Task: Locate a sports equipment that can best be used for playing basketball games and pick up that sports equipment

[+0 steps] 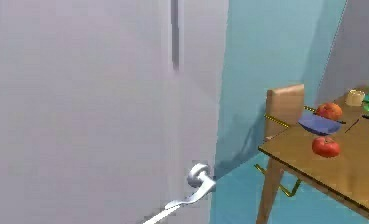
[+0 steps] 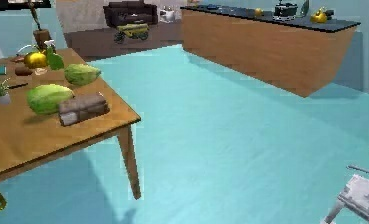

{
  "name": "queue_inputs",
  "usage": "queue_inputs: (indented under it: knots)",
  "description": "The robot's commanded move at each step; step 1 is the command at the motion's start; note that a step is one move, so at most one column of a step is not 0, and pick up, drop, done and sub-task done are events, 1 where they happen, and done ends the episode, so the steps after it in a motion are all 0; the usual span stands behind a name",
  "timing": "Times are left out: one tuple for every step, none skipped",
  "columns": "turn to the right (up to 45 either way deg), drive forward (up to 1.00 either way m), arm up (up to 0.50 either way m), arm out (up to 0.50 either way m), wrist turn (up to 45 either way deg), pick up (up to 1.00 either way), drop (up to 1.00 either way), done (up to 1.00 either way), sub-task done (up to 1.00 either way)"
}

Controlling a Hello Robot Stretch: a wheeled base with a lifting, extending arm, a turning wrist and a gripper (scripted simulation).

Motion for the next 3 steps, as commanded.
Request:
queue_inputs:
  knots:
    - [-45.0, 0.0, 0.0, 0.0, 0.0, 0.0, 0.0, 0.0, 0.0]
    - [-45.0, 0.0, 0.0, 0.0, 0.0, 0.0, 0.0, 0.0, 0.0]
    - [-45.0, 0.0, 0.0, 0.0, 0.0, 0.0, 0.0, 0.0, 0.0]
